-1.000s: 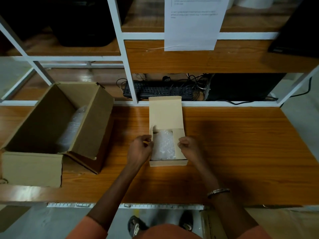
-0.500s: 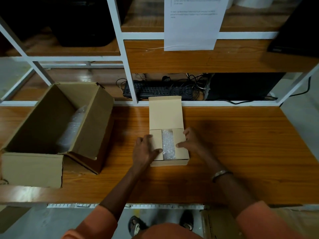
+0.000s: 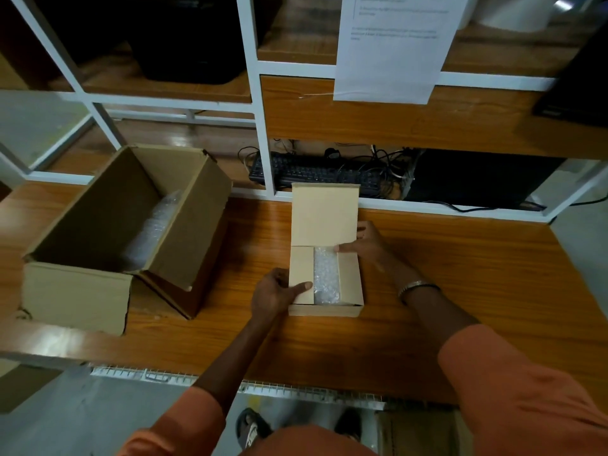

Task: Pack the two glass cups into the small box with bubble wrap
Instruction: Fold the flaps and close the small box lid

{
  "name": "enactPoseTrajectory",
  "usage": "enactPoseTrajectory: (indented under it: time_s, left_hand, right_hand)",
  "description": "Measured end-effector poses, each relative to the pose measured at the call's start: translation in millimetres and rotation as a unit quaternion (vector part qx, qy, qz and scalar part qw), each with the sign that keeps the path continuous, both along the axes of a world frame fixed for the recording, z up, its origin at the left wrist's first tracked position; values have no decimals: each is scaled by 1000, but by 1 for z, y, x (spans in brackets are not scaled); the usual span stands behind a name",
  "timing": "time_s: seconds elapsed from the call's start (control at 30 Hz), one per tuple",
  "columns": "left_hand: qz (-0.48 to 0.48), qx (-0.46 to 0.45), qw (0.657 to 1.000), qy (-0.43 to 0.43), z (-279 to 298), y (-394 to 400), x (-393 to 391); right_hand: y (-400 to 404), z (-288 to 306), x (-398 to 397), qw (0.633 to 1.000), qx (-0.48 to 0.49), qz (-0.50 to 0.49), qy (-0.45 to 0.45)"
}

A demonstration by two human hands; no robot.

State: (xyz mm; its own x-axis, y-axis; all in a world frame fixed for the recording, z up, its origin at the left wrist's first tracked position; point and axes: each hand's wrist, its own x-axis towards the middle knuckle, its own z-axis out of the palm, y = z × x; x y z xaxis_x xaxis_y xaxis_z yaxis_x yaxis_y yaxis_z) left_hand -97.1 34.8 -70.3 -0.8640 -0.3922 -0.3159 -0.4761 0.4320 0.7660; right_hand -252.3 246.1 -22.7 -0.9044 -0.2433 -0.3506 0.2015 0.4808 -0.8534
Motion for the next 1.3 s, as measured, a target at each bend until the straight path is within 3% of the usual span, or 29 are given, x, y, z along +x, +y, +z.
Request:
enactPoseTrajectory:
  time_s: [0.13, 0.23, 0.53, 0.67, 0.77, 1.0, 1.07, 1.17, 1.3]
  left_hand:
    - [34, 12, 999, -3, -3, 3, 3]
    - [58, 42, 997, 1, -7, 4, 3]
    - [61, 67, 996, 16, -15, 5, 10]
    - [73, 119, 990, 18, -12, 2, 8]
    - [81, 121, 989, 14, -14, -1, 7]
    - [133, 225, 965, -10, 20, -3, 6]
    - [98, 251, 963, 16, 37, -2, 16]
    - [-61, 227, 968, 84, 47, -3, 30]
    - [-206, 27, 975, 73, 29, -4, 27]
  right_hand:
    - [3, -2, 28, 992, -115, -51, 7]
    - [18, -17, 56, 987, -158, -25, -11]
    - [41, -34, 80, 995, -96, -6, -30]
    - [48, -36, 72, 997, -70, 34, 21]
    - [57, -48, 73, 988, 26, 126, 89]
    - [62, -57, 65, 988, 13, 136, 74]
    - [63, -56, 65, 989, 13, 136, 61]
    - [61, -61, 62, 983, 65, 155, 79]
    - [46, -58, 55, 976, 119, 161, 82]
